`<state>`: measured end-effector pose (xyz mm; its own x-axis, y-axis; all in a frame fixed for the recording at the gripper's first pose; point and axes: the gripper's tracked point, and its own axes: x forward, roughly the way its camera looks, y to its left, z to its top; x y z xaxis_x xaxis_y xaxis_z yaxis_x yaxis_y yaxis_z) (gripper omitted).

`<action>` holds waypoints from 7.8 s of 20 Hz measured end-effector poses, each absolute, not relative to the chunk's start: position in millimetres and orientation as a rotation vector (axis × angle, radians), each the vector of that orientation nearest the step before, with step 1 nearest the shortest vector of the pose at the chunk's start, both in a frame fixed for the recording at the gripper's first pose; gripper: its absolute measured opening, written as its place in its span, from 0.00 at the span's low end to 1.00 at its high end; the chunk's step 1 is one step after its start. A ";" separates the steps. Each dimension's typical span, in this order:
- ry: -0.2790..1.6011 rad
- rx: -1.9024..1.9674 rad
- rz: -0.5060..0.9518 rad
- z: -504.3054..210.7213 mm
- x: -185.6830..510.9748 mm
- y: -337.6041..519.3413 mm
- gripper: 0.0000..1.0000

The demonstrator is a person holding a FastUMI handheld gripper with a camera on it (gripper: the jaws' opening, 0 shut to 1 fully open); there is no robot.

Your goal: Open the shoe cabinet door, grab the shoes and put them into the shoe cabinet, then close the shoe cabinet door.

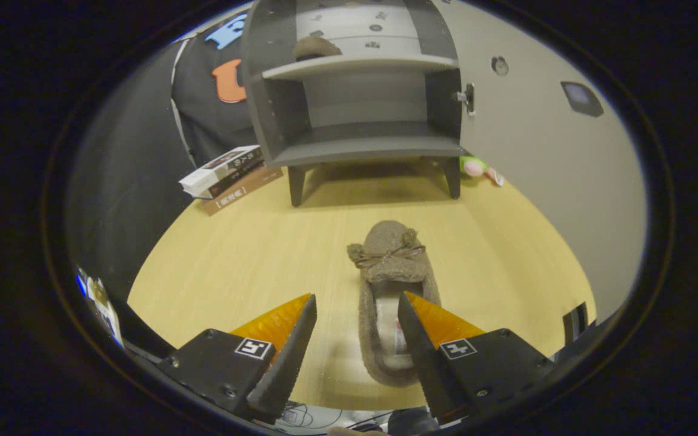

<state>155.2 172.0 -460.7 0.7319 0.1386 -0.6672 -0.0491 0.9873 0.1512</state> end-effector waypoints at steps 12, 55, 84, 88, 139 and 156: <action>0.841 0.167 0.088 -490.7 224.9 173.4 0.51; 0.213 -0.058 0.045 -46.8 506.8 179.5 0.08; 0.278 -0.044 0.054 -59.2 458.0 169.8 0.80; 0.183 -0.046 0.139 -27.3 374.2 188.8 0.94; 0.132 -0.030 0.333 -21.3 65.5 -44.2 0.94; 0.130 0.036 0.270 -28.6 102.5 118.3 0.99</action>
<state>102.5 118.3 -28.6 0.9555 0.2681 -0.1229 -0.2636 0.9632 0.0525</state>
